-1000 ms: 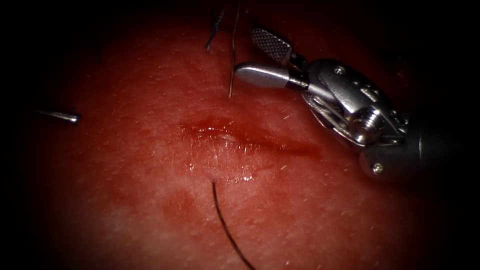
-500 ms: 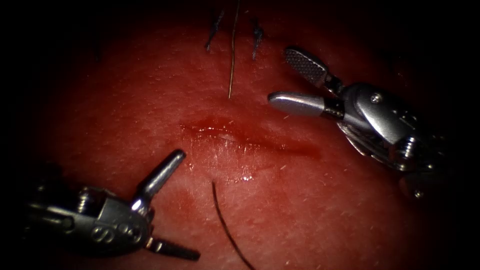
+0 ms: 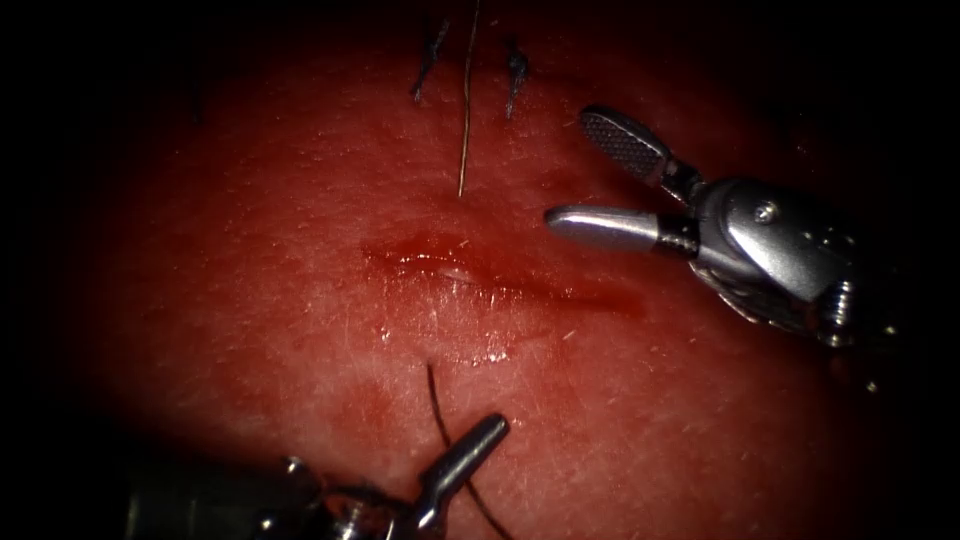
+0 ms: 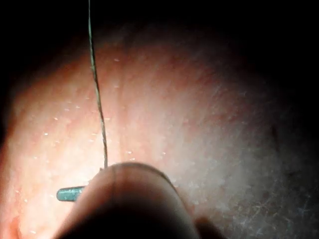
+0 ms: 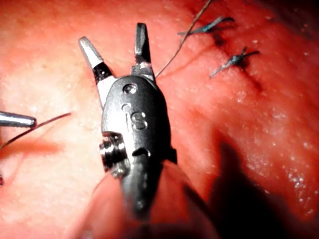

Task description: Wound Closure

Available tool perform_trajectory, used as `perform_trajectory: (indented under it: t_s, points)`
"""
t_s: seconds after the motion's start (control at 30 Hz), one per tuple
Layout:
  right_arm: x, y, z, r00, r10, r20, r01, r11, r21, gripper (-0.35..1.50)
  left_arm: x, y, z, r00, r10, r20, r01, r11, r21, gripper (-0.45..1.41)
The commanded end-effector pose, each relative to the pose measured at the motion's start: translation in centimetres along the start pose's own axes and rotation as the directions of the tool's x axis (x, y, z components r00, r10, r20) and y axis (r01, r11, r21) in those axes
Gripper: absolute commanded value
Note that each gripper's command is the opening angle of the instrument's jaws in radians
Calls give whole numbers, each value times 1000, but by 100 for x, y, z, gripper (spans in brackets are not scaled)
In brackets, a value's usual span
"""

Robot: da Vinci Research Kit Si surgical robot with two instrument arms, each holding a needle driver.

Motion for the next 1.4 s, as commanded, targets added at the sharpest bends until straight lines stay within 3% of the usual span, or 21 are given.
perform_trajectory:
  t_s: [0.03, 0.37, 0.43, 0.53, 0.73, 0.8, 0.93, 1.13, 1.27, 1.4]
  points:
    - [-8, -1, 7, 1000, 0, -1, 0, 1000, 1, 106, -6, -8, 8, 1000, 7, 7, -7, 1000, 4, 88]
    - [-15, 1, 7, 1000, -5, 0, 5, 1000, -1, 104, -51, -21, 27, 993, 71, 92, -71, 997, 3, 73]
    - [-17, 3, 8, 1000, -7, 1, 7, 1000, -3, 104, -54, -21, 28, 990, 81, 116, -82, 997, 1, 44]
    - [-21, 1, 8, 1000, -11, 1, 11, 1000, -3, 103, -51, -23, 25, 985, 93, 142, -95, 995, 7, -45]
    - [-25, -4, 8, 1000, -23, -4, 23, 1000, 12, 91, -38, -9, 5, 978, 121, 169, -128, 991, 32, -45]
    - [-27, -6, 10, 993, -109, -36, 113, 987, 112, 86, -33, 5, -6, 974, 139, 179, -147, 988, 35, -45]
    - [-34, -16, 19, 953, -301, -40, 301, 918, 257, 88, -25, 27, -26, 953, 215, 211, -229, 972, 42, -45]
    - [-50, -49, 50, 904, -427, 25, 370, 809, 456, 93, -15, 52, -52, 908, 329, 260, -362, 928, 89, -45]
    - [-52, -54, 67, 878, -478, -20, 429, 768, 476, 104, -13, 65, -67, 890, 356, 286, -395, 914, 93, -45]
    - [-62, -70, 73, 858, -510, -60, 471, 733, 491, 104, -11, 72, -78, 885, 365, 291, -405, 909, 92, -45]
